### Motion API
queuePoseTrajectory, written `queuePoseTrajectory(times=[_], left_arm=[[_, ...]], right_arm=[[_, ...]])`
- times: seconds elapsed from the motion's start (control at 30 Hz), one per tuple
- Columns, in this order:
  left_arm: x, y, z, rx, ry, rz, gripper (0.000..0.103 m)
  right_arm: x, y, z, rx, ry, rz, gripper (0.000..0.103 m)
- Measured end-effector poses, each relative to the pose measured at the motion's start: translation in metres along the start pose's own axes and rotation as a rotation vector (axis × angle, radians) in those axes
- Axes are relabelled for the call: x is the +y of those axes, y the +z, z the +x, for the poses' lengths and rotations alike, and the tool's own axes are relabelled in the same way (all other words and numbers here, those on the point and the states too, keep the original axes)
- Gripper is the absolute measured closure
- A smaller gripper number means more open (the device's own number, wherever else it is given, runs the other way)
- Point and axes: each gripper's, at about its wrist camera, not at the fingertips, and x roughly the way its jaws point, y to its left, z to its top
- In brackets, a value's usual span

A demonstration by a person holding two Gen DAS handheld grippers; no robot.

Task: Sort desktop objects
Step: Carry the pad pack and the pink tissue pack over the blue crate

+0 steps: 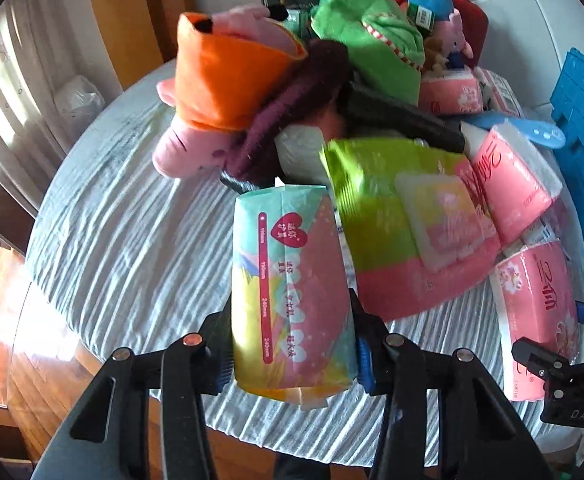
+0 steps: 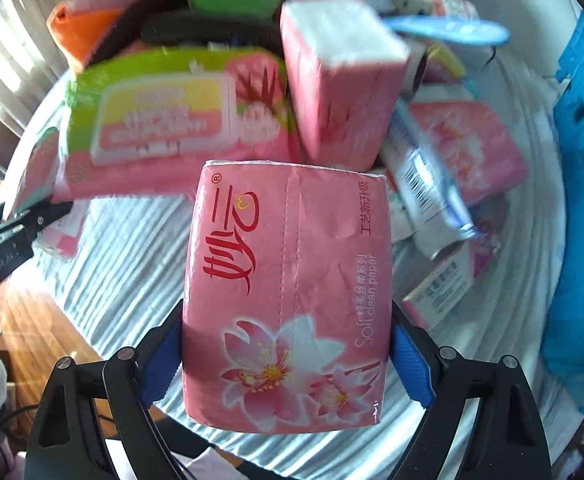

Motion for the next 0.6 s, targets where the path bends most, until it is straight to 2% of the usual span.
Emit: queuePoseTrajectory(times=[0.13, 0.2, 0.3, 0.43, 0.47, 0.6], left_arm=[[0.006, 0.022, -0.029, -0.12, 0.035, 0.002, 0.057], [0.007, 0.035, -0.035, -0.154, 0.031, 0.005, 0.057], [-0.004, 0.06, -0.05, -0.207, 0.002, 0.016, 0.057], [-0.023, 0.074, -0.07, -0.276, -0.028, 0.046, 0.057], [-0.029, 0.078, -0.075, -0.291, -0.04, 0.053, 0.057], [-0.061, 0.092, -0.097, -0.348, -0.088, 0.109, 0.057]], right_arm=[[-0.006, 0.01, -0.03, -0.087, 0.008, 0.001, 0.012], [-0.008, 0.019, -0.049, -0.144, 0.008, -0.005, 0.012], [-0.008, 0.034, -0.076, -0.221, 0.002, -0.004, 0.012], [0.003, 0.058, -0.103, -0.32, -0.025, 0.006, 0.012], [-0.005, 0.061, -0.114, -0.352, -0.038, 0.011, 0.012], [-0.019, 0.048, -0.156, -0.445, -0.083, 0.041, 0.012]])
